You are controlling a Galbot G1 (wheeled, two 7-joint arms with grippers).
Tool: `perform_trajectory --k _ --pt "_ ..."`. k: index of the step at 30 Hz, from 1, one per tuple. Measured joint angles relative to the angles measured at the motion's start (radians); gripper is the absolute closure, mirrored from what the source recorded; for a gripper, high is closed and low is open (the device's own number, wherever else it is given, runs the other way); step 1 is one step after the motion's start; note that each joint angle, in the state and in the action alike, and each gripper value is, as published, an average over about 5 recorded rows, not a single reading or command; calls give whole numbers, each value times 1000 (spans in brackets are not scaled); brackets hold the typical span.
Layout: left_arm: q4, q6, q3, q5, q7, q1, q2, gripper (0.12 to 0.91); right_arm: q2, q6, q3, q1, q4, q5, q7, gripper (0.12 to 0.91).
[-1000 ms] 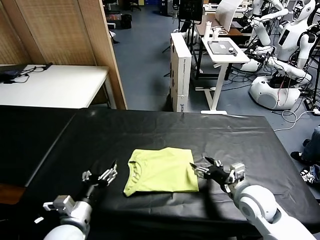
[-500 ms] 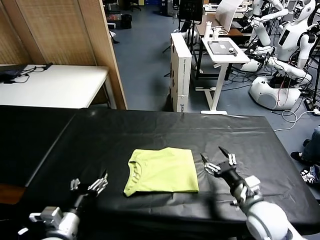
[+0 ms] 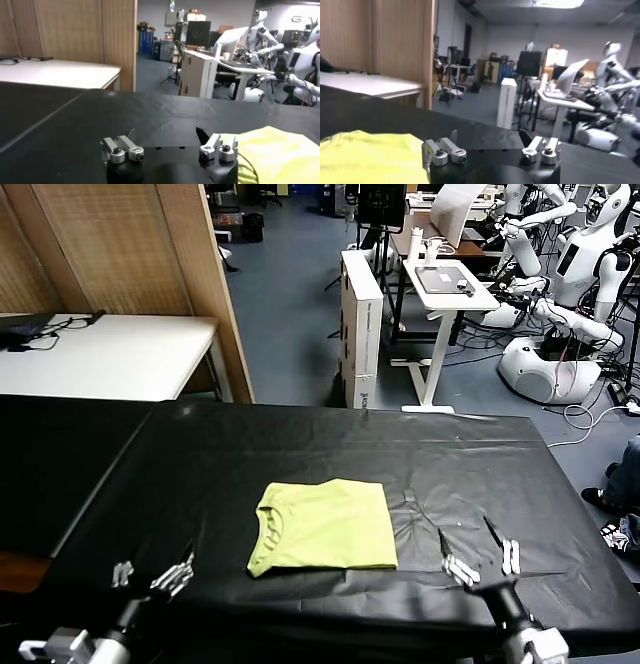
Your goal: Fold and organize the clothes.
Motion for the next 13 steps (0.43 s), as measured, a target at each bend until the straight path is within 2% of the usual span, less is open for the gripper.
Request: perform_trajectory --k 5,7,13 --pt "-19 1 -17 -11 -16 46 0 123 44 7 27 -143 62 -53 74 118" --pt "-22 0 -22 -11 -15 59 -3 123 53 9 37 -182 82 -52 91 118" --pt "-26 -1 -22 -7 -14 76 -15 123 66 6 51 -240 113 -19 70 118"
